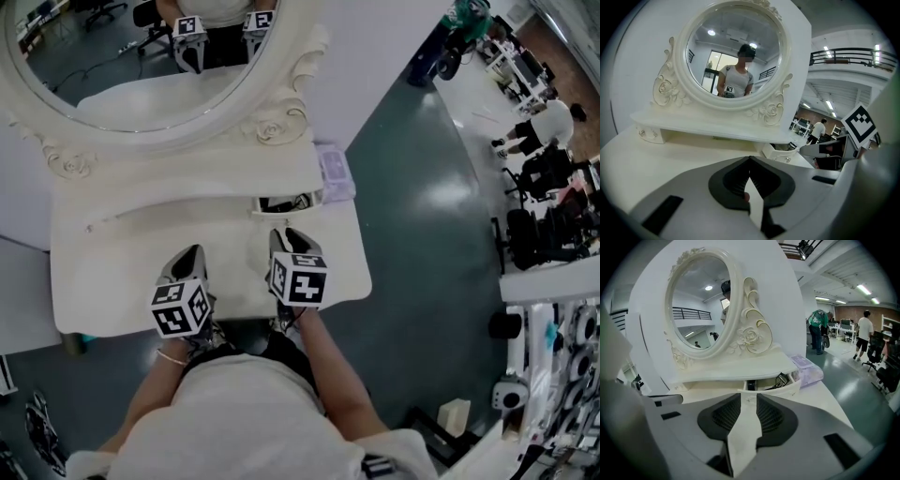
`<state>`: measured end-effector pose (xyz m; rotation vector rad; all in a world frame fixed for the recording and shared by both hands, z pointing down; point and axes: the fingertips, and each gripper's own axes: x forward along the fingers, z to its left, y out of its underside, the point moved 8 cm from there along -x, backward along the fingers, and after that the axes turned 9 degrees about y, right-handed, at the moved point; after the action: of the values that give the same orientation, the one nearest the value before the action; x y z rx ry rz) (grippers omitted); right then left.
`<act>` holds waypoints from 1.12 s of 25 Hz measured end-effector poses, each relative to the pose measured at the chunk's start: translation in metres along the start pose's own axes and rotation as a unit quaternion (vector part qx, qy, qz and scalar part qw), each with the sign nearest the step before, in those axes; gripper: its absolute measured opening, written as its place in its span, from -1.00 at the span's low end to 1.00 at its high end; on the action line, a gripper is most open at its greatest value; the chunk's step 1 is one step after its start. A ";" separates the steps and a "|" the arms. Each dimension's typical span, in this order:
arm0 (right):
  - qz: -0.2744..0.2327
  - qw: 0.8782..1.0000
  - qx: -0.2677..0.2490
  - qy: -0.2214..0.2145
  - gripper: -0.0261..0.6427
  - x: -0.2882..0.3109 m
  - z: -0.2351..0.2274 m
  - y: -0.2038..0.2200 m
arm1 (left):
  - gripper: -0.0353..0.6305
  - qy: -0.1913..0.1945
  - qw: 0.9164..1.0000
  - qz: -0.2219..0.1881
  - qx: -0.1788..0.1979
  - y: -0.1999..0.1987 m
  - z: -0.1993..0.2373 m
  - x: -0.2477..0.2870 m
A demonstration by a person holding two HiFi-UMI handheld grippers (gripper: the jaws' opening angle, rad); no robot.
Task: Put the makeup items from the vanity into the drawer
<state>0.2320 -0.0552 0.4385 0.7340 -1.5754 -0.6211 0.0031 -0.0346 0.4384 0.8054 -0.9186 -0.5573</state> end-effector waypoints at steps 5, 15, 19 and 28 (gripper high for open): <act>-0.008 1.000 0.004 0.006 -0.77 -0.009 -0.003 0.001 | -0.88 0.010 1.000 -0.001 0.008 -0.003 -0.006 0.002; -0.007 1.000 0.021 0.013 -0.83 -0.016 -0.016 0.013 | -0.88 0.025 1.000 -0.003 0.018 -0.004 -0.017 0.010; -0.011 0.999 0.035 0.017 -0.83 -0.021 -0.022 0.015 | -0.88 0.027 0.999 -0.004 0.022 -0.004 -0.020 0.008; -0.032 0.998 0.052 0.030 -0.84 -0.034 -0.026 0.025 | -0.88 0.036 0.999 0.004 0.034 0.001 -0.021 0.007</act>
<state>0.2572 -0.0129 0.4380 0.8761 -1.5432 -0.5606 0.0246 -0.0320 0.4348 0.8768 -0.8773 -0.4881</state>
